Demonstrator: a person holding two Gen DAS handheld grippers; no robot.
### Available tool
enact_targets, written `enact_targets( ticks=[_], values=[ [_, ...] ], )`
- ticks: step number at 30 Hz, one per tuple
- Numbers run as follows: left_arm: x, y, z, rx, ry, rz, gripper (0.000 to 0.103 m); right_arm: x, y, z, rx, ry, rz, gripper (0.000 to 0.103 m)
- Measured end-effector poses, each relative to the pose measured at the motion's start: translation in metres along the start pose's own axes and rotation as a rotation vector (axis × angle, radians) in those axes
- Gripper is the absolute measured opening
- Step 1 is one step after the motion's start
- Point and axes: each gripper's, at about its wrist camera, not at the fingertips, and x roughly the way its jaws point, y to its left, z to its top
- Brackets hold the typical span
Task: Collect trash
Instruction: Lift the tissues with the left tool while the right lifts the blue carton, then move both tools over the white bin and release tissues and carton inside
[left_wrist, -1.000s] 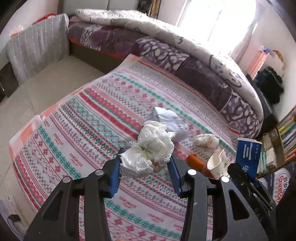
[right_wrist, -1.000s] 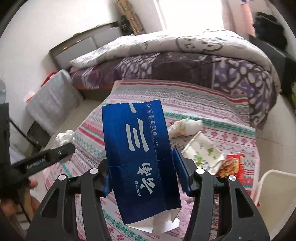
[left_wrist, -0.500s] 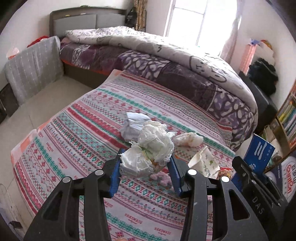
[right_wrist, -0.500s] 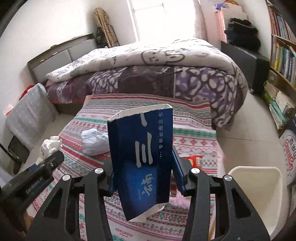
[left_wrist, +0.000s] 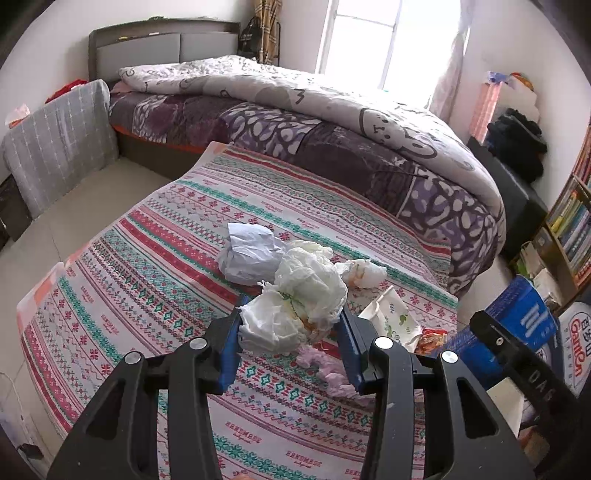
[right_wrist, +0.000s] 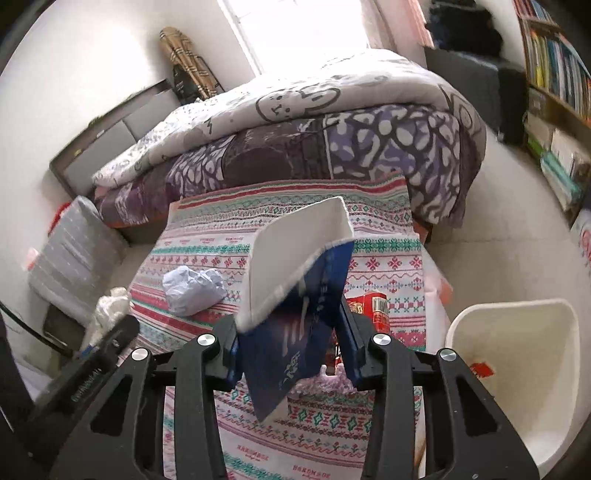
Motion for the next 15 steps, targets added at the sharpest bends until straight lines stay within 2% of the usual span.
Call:
enact_targets(
  ticks=[5,15],
  values=[
    [-0.001,-0.010,-0.001,0.013,0.000,-0.015,0.045,-0.010,-0.011,0.005,0.023,-0.024,-0.014,0.036],
    [-0.001,-0.042,-0.010,0.058,0.012,-0.049,0.045,-0.032,-0.031,0.008,-0.016,-0.090,-0.112,0.036]
  ],
)
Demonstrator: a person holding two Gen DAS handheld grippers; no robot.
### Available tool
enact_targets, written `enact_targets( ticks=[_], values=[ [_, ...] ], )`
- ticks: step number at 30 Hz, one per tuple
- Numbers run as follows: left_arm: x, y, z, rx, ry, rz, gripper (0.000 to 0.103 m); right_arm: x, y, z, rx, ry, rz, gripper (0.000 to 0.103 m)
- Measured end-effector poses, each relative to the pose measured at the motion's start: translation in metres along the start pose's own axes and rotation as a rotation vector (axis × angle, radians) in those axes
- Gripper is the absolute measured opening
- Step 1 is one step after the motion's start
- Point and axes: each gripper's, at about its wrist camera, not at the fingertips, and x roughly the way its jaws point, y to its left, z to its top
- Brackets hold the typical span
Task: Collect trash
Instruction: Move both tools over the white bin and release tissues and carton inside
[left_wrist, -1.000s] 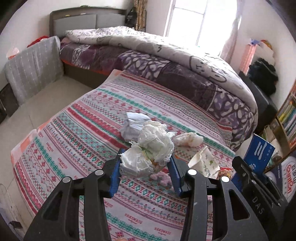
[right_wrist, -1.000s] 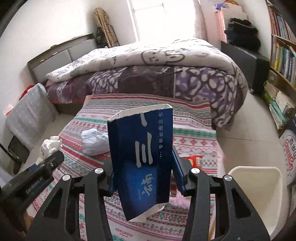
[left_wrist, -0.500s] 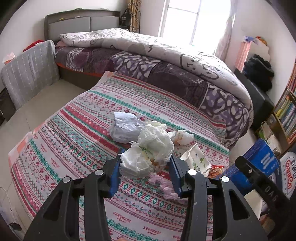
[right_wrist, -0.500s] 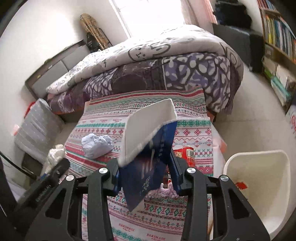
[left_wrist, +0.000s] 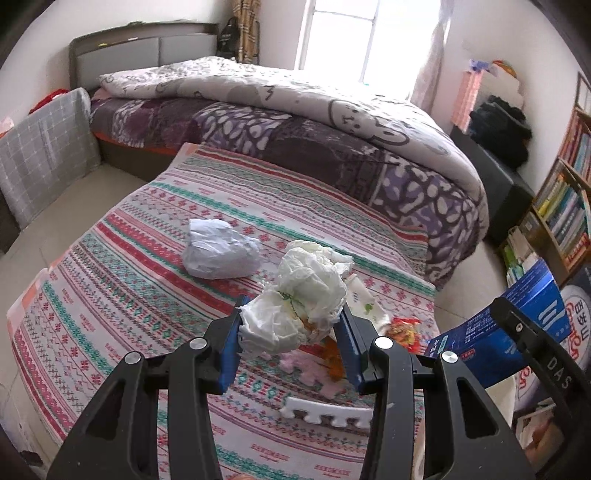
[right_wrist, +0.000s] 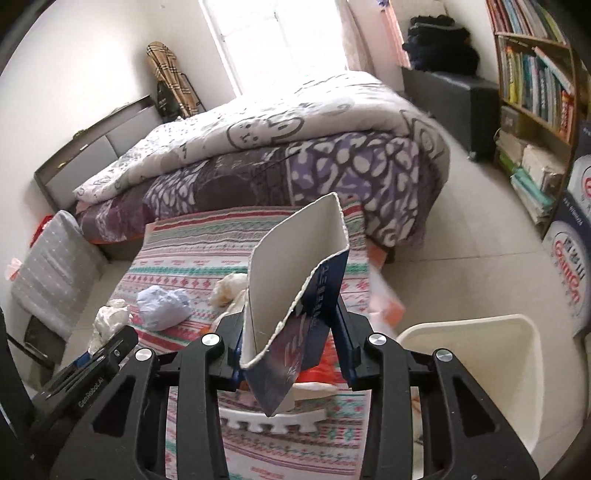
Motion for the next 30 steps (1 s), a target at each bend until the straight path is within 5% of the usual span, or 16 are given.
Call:
enact_targets(
  ticks=[9,18,25,30],
  values=[
    [0.007,-0.050,-0.020,0.099,0.027,-0.053,0.045,-0.009,-0.044,0.003,0.025,0.028,-0.121,0.036],
    [0.014,-0.104,-0.046,0.204,0.079,-0.132,0.045,-0.005,-0.100,0.002,0.077,0.156,-0.244,0.038],
    [0.019,-0.141,-0.067,0.263,0.142,-0.217,0.045,-0.023,-0.142,0.005,0.178,0.112,-0.322,0.075],
    [0.018,-0.166,-0.082,0.333,0.160,-0.257,0.046,-0.035,-0.165,0.009,0.240,0.076,-0.358,0.082]
  ],
)
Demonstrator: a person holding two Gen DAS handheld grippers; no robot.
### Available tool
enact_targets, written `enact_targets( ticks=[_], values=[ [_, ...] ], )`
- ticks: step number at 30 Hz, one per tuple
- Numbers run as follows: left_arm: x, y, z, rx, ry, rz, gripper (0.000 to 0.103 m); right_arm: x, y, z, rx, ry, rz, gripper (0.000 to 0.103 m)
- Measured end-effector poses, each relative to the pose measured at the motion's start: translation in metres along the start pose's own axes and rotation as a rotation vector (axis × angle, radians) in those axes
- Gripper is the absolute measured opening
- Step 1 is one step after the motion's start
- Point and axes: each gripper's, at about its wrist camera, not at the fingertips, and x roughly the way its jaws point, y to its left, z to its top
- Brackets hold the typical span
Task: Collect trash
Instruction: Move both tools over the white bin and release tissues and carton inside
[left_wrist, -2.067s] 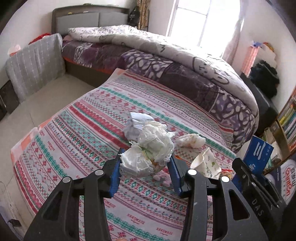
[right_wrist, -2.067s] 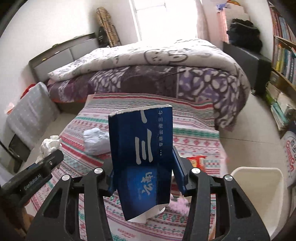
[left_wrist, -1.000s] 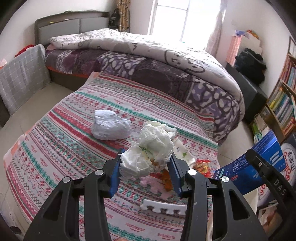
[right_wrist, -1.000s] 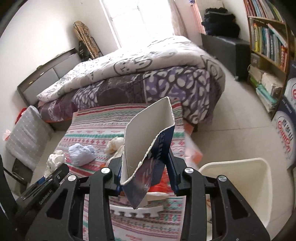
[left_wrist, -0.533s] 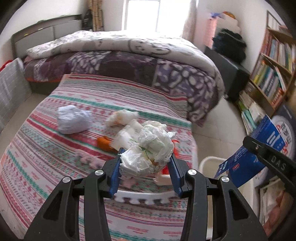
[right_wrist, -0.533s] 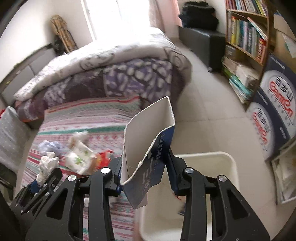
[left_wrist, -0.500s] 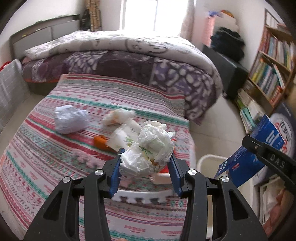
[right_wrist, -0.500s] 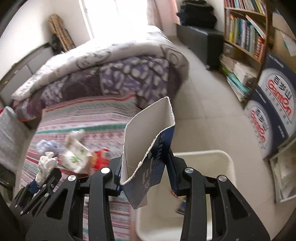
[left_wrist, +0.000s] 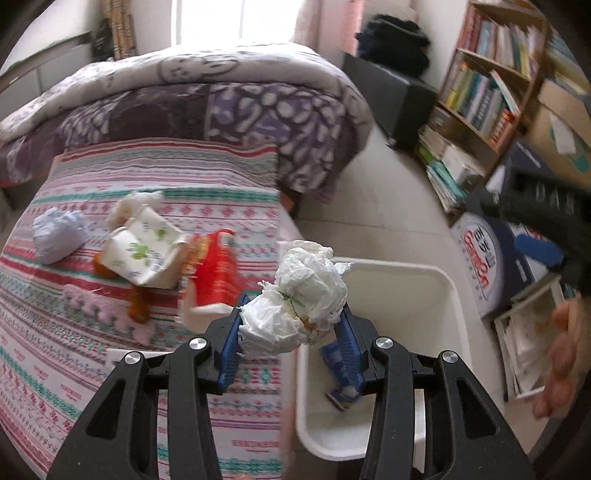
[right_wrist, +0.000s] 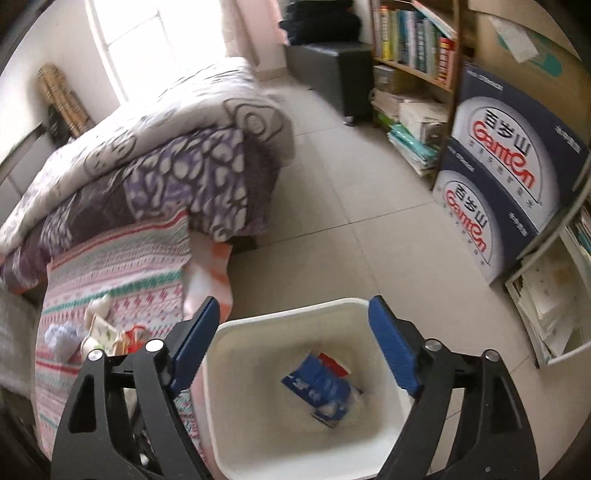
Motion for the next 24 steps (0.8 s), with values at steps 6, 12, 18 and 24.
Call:
enact_targets(
  ticks=[6,12,18,24],
  values=[
    [0.008,-0.031,-0.008,0.070,0.036,-0.062,0.047,-0.003,-0.022,0.008,0.047,-0.025,-0.032,0.088],
    [0.011,-0.053,-0.014,0.131,0.065,-0.116,0.062,-0.002,-0.035,0.010,0.079,-0.020,-0.047,0.092],
    [0.011,-0.051,-0.012,0.149,0.073,-0.118,0.069,-0.001,-0.034,0.010,0.072,-0.016,-0.056,0.096],
    [0.012,-0.026,-0.003,0.155,0.110,-0.084,0.090,0.002,-0.017,0.005,-0.007,0.002,-0.060,0.096]
  ],
)
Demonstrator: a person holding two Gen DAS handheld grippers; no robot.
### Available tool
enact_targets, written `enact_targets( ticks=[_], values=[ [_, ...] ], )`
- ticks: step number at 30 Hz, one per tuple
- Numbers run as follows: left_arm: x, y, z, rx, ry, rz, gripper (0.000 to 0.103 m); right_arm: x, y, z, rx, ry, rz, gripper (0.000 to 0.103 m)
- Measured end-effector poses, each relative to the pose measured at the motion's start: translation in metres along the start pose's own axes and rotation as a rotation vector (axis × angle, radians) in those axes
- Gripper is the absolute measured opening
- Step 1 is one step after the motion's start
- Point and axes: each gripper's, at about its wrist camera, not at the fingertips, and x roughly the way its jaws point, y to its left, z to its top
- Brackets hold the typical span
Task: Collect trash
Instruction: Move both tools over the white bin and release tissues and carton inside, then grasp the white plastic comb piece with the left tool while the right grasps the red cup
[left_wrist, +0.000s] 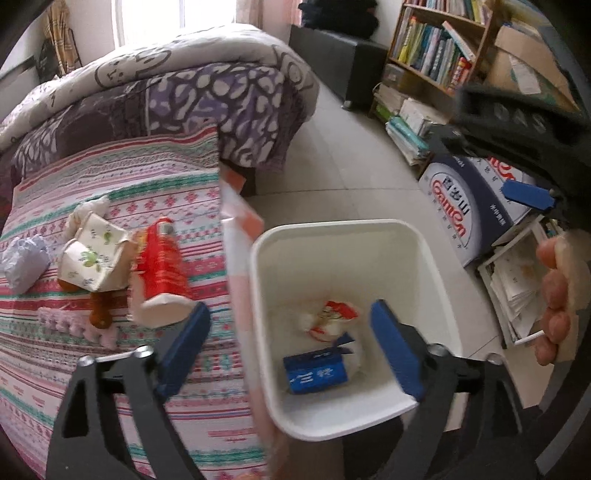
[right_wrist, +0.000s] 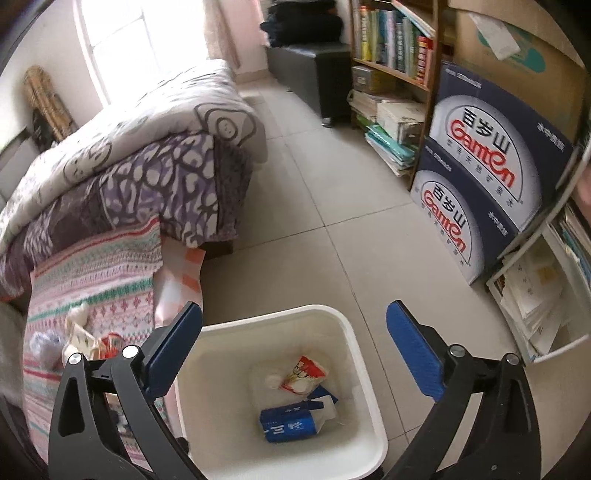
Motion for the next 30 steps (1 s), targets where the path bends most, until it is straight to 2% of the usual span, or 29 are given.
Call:
enact_targets(
  ticks=[7,12,19,21,23,26,30],
  values=[
    [0.007,0.054,0.002,-0.016,0.104,0.086,0.095,0.004,0.014,-0.005,-0.024,0.040,0.042,0.096],
    [0.011,0.082,-0.002,-0.004,0.170,0.111,0.096,0.009,0.025,-0.009,-0.056,0.081,0.070,0.096],
    [0.039,0.088,-0.025,0.181,0.333,0.116,0.096,0.011,0.039,-0.016,-0.109,0.104,0.084,0.096],
    [0.047,0.087,-0.030,0.210,0.363,0.089,0.096,0.014,0.041,-0.018,-0.116,0.121,0.089,0.096],
    [0.056,0.087,-0.035,0.243,0.376,0.109,0.096,0.017,0.043,-0.019,-0.118,0.137,0.092,0.096],
    [0.069,0.096,-0.039,0.240,0.397,0.122,0.096,0.021,0.047,-0.021,-0.123,0.156,0.091,0.096],
    [0.066,0.108,-0.041,0.205,0.357,0.080,0.089,0.024,0.056,-0.025,-0.150,0.159,0.079,0.096]
  ],
)
